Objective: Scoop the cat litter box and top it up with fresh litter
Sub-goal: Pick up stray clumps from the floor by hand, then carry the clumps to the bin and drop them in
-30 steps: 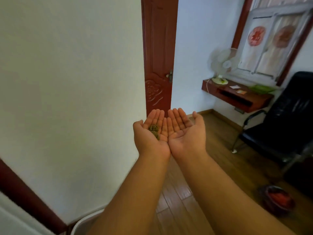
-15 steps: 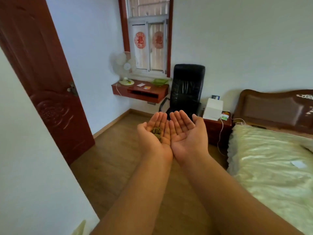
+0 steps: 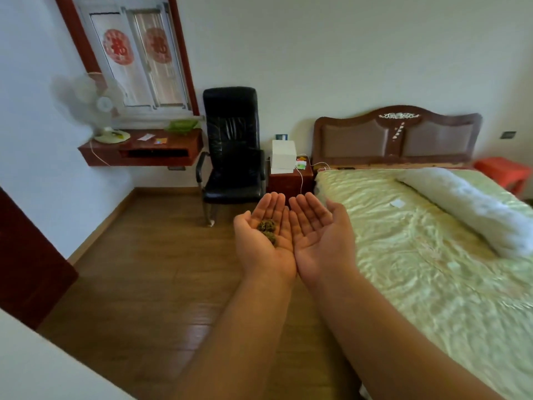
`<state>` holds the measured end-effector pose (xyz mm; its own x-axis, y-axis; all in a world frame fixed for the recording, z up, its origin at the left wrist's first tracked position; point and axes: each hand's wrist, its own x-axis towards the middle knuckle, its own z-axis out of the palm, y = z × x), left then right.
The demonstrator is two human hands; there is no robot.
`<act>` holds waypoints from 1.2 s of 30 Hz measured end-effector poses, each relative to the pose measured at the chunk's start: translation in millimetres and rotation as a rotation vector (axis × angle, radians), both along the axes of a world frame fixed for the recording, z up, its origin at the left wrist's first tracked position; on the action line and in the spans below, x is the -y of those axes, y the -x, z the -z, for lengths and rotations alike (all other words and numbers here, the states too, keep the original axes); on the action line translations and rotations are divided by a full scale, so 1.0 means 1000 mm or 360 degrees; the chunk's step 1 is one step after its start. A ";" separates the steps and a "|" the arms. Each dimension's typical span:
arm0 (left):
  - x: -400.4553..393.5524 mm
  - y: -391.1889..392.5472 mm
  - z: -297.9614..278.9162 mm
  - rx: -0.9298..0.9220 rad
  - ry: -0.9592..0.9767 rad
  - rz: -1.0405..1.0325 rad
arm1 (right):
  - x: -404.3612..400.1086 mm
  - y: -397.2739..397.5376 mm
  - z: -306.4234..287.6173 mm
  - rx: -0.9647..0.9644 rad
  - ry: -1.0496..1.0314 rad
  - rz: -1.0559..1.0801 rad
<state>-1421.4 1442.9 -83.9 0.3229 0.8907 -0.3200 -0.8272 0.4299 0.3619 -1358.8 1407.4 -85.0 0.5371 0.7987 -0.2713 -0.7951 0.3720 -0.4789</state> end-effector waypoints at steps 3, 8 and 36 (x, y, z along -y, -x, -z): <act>0.004 -0.005 0.005 -0.0009 0.0031 0.0064 | 0.006 -0.003 0.005 -0.0008 0.0023 0.0074; 0.001 -0.017 0.008 -0.0005 0.0042 0.0116 | 0.002 -0.014 0.008 -0.0027 0.0042 0.0139; -0.129 -0.191 -0.003 0.0045 0.0039 0.0010 | -0.138 -0.191 -0.001 0.0007 0.0059 0.0068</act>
<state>-1230.7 1571.7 -81.4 0.3376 0.8807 -0.3322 -0.8342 0.4435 0.3278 -1167.6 1545.8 -83.6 0.5719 0.7644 -0.2977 -0.7767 0.3878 -0.4962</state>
